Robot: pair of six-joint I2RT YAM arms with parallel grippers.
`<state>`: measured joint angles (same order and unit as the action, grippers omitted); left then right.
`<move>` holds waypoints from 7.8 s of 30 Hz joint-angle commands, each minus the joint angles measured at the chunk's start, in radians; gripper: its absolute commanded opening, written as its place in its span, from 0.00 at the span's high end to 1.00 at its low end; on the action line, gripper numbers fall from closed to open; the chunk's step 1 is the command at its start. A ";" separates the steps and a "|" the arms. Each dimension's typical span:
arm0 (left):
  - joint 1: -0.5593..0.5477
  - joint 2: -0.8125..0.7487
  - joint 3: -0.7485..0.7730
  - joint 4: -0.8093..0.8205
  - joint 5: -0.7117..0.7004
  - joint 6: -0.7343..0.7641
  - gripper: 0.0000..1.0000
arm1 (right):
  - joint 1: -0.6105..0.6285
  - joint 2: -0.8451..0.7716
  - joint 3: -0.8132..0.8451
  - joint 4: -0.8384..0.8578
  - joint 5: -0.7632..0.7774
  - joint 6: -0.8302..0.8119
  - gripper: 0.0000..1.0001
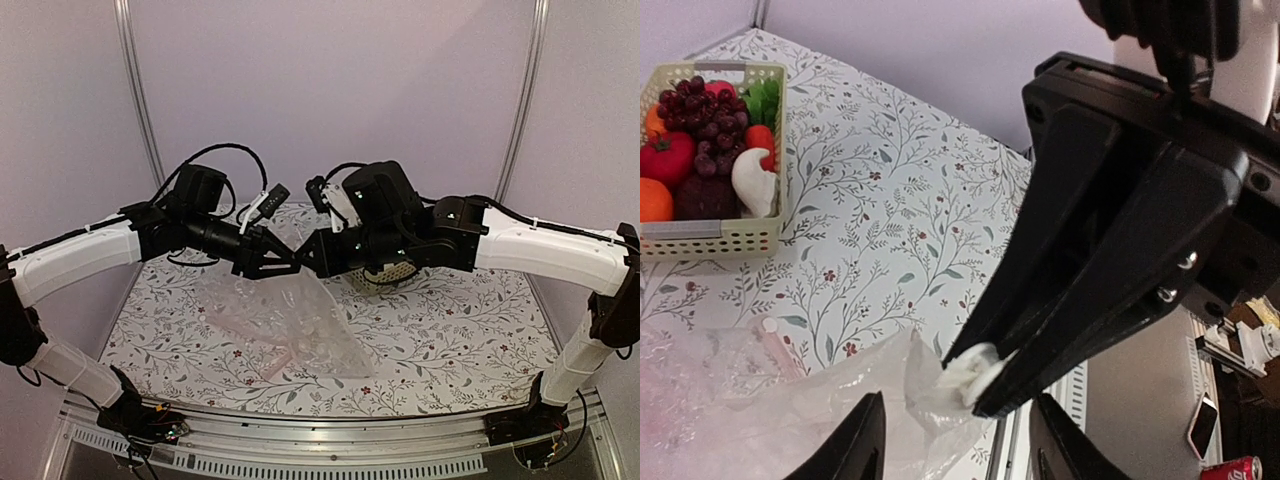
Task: Place the food in the zip-top bag and seal the zipper
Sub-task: Hold the zipper food storage bag at the center of the board, then unzip the zipper of the food storage bag, then pass from the left arm to the right
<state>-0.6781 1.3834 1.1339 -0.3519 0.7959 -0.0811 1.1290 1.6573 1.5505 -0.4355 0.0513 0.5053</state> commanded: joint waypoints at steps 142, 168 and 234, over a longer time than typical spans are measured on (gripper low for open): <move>0.403 -0.132 -0.112 0.235 -0.045 -0.217 1.00 | -0.031 -0.024 -0.105 -0.018 -0.060 0.002 1.00; 0.485 -0.170 -0.128 0.246 -0.088 -0.236 1.00 | -0.032 -0.022 -0.110 -0.027 -0.058 0.002 1.00; 0.229 -0.079 -0.080 0.150 0.071 -0.087 1.00 | 0.027 -0.018 0.050 -0.257 0.156 -0.177 0.36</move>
<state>-0.4297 1.2980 1.0264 -0.1722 0.8661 -0.1944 1.1564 1.6073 1.5631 -0.6605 0.1829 0.3370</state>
